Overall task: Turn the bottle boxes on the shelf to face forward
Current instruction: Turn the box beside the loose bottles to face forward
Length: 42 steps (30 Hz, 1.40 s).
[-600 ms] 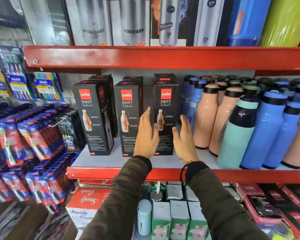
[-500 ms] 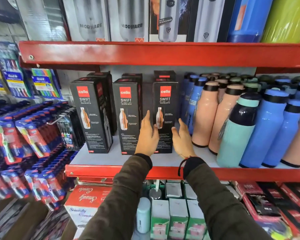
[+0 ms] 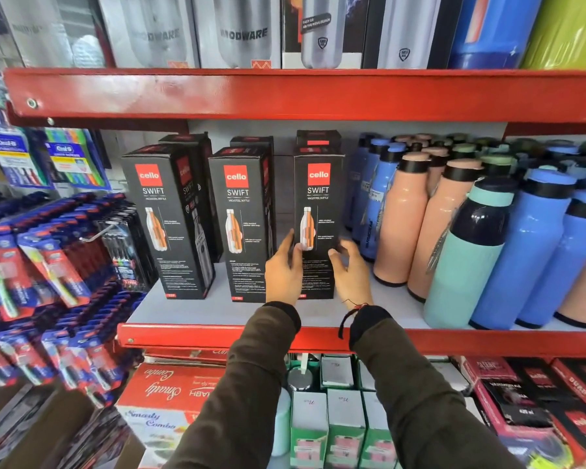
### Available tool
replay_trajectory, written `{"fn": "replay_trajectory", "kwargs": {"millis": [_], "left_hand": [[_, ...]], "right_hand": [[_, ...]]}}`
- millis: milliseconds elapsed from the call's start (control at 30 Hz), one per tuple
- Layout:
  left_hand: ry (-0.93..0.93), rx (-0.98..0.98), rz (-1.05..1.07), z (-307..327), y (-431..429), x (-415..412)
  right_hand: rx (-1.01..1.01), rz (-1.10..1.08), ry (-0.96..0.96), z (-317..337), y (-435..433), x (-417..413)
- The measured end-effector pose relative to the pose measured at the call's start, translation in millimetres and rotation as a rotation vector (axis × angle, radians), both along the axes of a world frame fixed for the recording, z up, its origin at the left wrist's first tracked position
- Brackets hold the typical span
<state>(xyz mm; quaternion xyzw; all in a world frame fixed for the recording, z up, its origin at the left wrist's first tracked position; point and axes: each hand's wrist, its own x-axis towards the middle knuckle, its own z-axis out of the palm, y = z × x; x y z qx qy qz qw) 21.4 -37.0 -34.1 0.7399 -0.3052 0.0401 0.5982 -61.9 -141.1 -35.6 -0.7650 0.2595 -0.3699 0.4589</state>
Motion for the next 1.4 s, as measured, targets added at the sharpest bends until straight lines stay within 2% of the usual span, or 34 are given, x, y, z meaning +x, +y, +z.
{"fn": "replay_trajectory", "kwargs": {"millis": [300, 433, 533, 667, 800, 933, 1067, 1400], "left_hand": [[0.075, -0.198, -0.030, 5, 7, -17], [0.259, -0.413, -0.110, 7, 10, -22], [0.258, -0.450, -0.103, 10, 11, -31], [0.185, -0.456, -0.070, 6, 8, -32], [0.013, -0.322, -0.007, 2, 1, -29], [0.068, -0.217, -0.055, 4, -3, -22], [0.147, -0.232, -0.084, 3, -1, -14], [0.080, -0.237, -0.078, -14, 3, -13]], "right_hand": [[0.027, 0.021, -0.090, -2, -1, -10], [0.032, 0.119, -0.118, 10, 1, -22], [-0.001, 0.102, -0.117, 14, 2, -26], [-0.032, 0.057, -0.114, 18, 1, -28], [-0.048, 0.055, -0.081, 19, -4, -29], [-0.039, 0.128, -0.048, 21, -7, -31], [-0.040, 0.227, -0.025, 23, -8, -34], [-0.083, 0.334, 0.051, 20, -16, -31]]}}
